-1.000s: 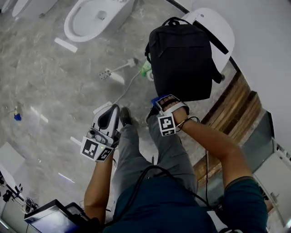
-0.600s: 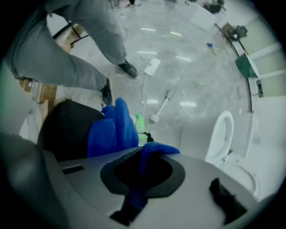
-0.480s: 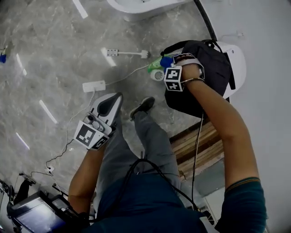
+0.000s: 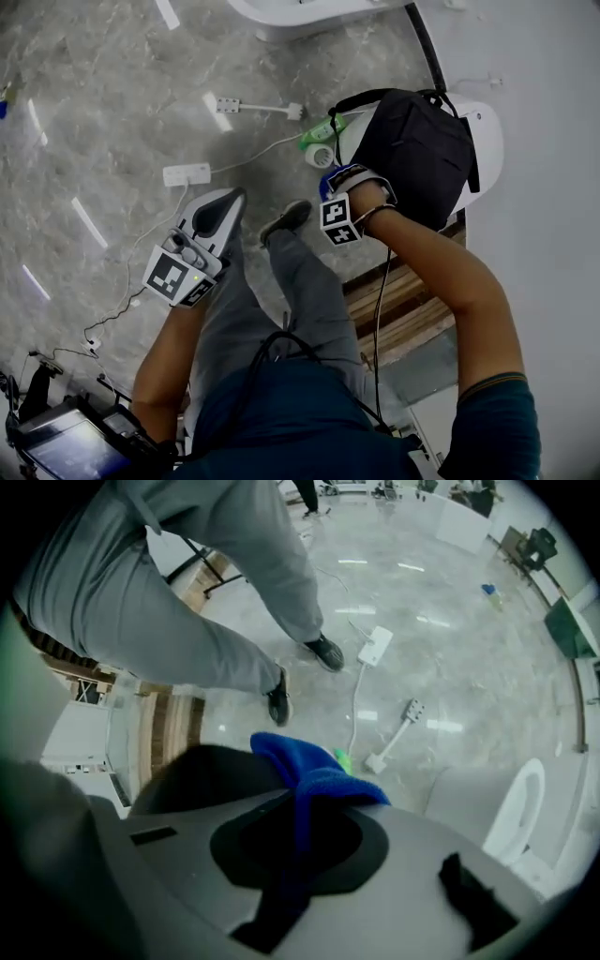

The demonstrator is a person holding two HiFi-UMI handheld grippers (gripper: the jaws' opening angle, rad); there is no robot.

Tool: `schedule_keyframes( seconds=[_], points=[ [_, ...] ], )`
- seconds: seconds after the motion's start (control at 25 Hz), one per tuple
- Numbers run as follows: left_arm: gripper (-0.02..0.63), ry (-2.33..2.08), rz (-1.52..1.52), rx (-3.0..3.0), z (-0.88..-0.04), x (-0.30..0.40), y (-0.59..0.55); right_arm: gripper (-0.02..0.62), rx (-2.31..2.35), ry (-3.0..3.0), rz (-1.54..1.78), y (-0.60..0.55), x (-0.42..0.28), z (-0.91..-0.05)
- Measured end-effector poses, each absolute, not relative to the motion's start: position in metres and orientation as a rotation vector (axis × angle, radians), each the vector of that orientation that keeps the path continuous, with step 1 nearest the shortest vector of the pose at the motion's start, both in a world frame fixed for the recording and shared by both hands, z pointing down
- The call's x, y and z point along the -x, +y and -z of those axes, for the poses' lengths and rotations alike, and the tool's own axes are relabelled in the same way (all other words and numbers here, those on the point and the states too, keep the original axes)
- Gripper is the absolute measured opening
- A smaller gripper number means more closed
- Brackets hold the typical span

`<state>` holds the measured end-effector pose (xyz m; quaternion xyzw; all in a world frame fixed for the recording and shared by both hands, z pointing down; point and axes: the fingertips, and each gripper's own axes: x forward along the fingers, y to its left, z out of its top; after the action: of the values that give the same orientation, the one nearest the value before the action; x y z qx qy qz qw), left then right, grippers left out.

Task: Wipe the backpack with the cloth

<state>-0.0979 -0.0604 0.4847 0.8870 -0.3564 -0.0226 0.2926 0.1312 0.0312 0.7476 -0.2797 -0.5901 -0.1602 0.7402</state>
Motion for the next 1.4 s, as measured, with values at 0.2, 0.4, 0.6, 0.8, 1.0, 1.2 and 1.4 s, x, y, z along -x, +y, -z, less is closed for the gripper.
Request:
schedule_keyframes(
  seconds=[0.2, 0.4, 0.6, 0.8, 1.0, 1.2, 1.4],
  points=[
    [0.003, -0.925, 0.040, -2.357, -0.487, 0.095, -0.058, 0.026, 0.318, -1.193, 0.387, -0.134, -0.169, -0.723],
    [0.003, -0.921, 0.036, -2.347, -0.485, 0.091, -0.057, 0.026, -0.068, -1.357, 0.011, -0.234, -0.215, -0.701],
    [0.003, -0.915, 0.020, -2.350, -0.485, 0.092, -0.061, 0.026, -0.482, -1.591, -0.378, -0.269, -0.244, -0.681],
    [0.003, -0.882, -0.005, -2.354, -0.482, 0.083, -0.068, 0.026, -0.824, -1.567, -0.475, -0.289, -0.308, -0.664],
    [0.003, -0.856, -0.025, -2.359, -0.491, 0.062, -0.074, 0.026, -0.854, -1.281, -0.406, -0.241, -0.441, -0.667],
    [0.003, -0.803, -0.055, -2.374, -0.501, 0.035, -0.080, 0.026, -1.451, -1.443, -0.753, -0.213, -0.502, -0.643],
    [0.003, -0.762, -0.071, -2.392, -0.504, 0.017, -0.086, 0.026, -1.877, -1.377, -1.196, -0.136, -0.547, -0.656]
  ],
)
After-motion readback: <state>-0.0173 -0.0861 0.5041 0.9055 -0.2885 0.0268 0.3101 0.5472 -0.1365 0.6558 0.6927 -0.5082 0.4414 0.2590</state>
